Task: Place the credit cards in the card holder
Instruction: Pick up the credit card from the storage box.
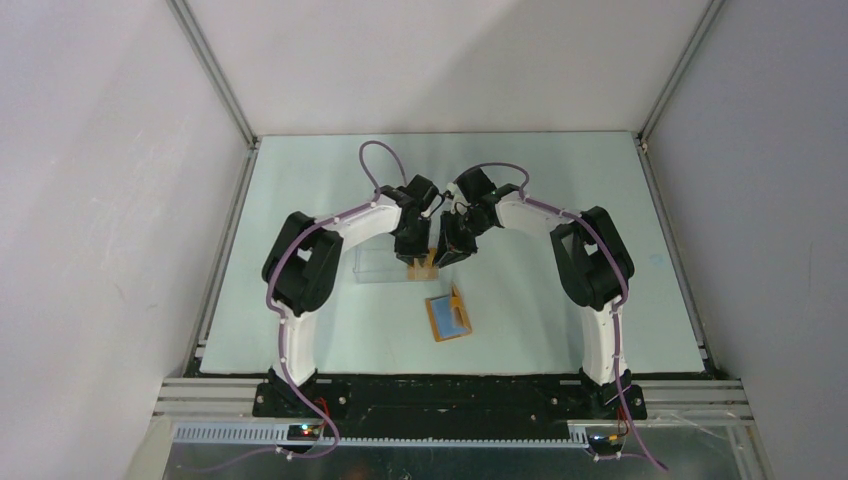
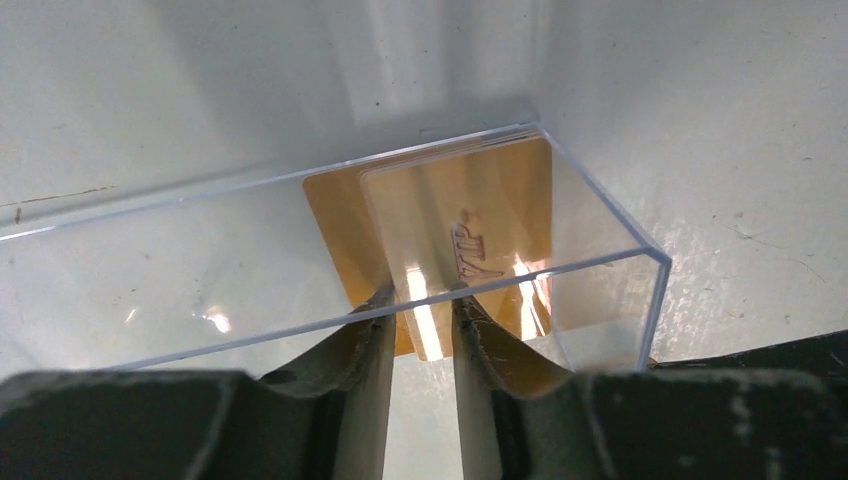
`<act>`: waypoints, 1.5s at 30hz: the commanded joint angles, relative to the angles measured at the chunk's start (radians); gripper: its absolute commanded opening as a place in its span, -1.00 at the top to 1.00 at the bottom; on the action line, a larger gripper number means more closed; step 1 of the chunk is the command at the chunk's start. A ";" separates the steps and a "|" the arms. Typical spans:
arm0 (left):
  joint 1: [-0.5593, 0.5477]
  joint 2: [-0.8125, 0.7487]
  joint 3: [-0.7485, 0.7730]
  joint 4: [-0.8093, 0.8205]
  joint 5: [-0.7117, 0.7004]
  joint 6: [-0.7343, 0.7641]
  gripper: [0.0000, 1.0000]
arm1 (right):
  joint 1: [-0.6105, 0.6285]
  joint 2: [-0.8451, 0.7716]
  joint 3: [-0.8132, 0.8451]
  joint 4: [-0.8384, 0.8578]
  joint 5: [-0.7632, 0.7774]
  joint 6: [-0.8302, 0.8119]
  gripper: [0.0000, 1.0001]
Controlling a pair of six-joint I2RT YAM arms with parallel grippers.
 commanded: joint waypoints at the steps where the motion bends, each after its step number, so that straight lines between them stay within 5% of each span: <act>1: 0.001 0.011 0.009 0.018 0.023 -0.012 0.40 | 0.006 0.046 -0.033 -0.045 0.051 -0.040 0.55; 10: -0.008 -0.032 0.018 0.017 0.012 -0.015 0.71 | 0.006 0.048 -0.035 -0.045 0.051 -0.040 0.55; 33: -0.030 -0.097 0.034 0.010 -0.039 -0.010 0.81 | 0.006 0.054 -0.035 -0.046 0.047 -0.040 0.55; 45: 0.024 -0.064 -0.009 0.004 -0.008 -0.055 0.19 | 0.006 0.056 -0.035 -0.048 0.043 -0.043 0.55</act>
